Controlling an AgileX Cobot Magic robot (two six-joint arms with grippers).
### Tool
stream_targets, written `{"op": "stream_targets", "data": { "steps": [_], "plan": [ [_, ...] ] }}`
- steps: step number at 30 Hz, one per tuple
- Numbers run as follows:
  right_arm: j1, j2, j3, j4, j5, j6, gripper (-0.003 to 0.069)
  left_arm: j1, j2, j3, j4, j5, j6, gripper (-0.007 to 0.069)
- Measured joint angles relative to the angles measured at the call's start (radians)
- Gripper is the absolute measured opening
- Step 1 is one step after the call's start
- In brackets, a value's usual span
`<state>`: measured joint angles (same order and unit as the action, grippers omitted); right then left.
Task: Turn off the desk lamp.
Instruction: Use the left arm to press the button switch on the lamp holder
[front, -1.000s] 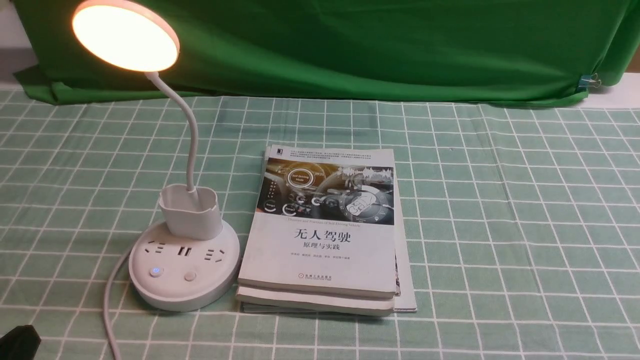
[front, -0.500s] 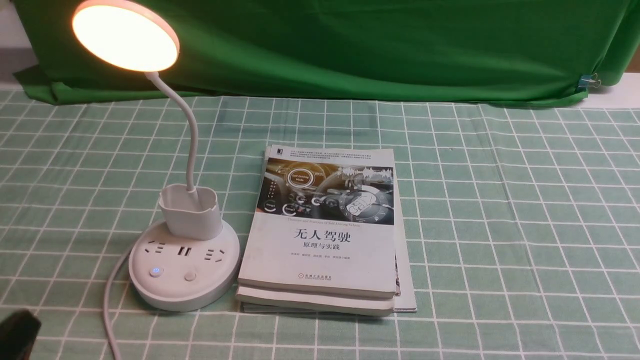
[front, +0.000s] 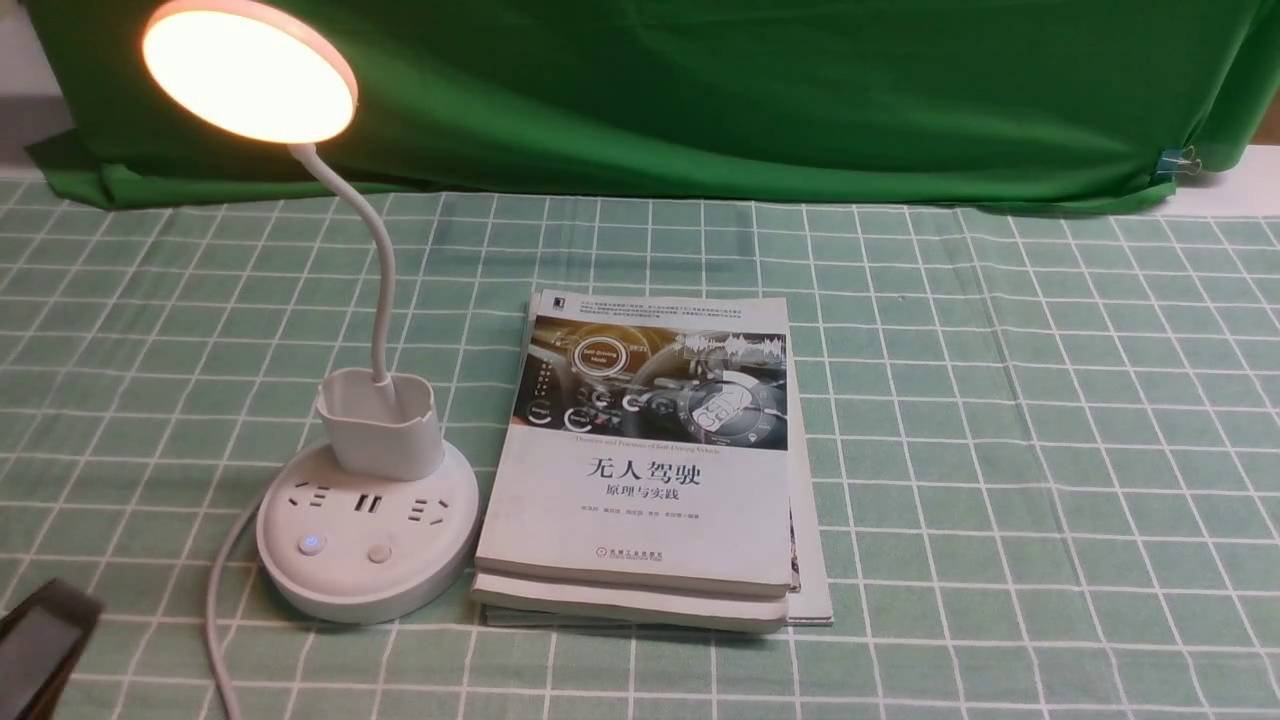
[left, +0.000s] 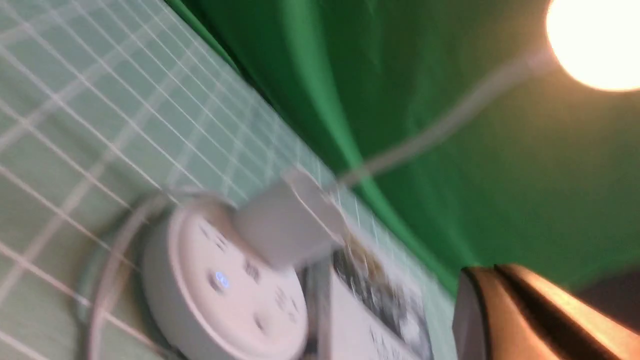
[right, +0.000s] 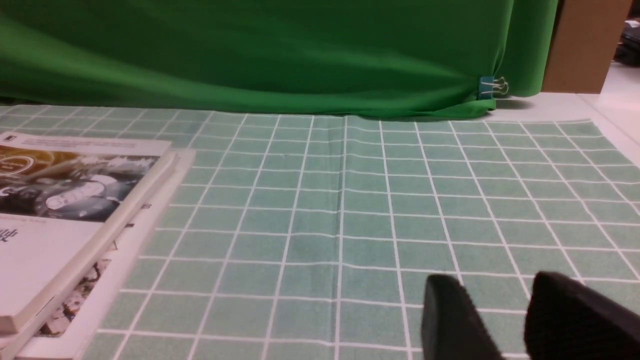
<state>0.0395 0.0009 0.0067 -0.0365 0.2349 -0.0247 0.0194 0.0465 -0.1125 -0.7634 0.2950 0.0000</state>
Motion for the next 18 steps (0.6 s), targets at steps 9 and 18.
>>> {"op": "stream_targets", "data": {
  "steps": [9,18],
  "plan": [
    [0.000,0.000,0.000,0.000,0.000,0.000,0.0242,0.000,0.424,-0.360,0.269,0.383,0.095,0.0000],
    [0.000,0.000,0.000,0.000,0.000,0.000,0.0242,-0.106,0.874,-0.549,0.401,0.549,0.190,0.0000]
  ]
}}
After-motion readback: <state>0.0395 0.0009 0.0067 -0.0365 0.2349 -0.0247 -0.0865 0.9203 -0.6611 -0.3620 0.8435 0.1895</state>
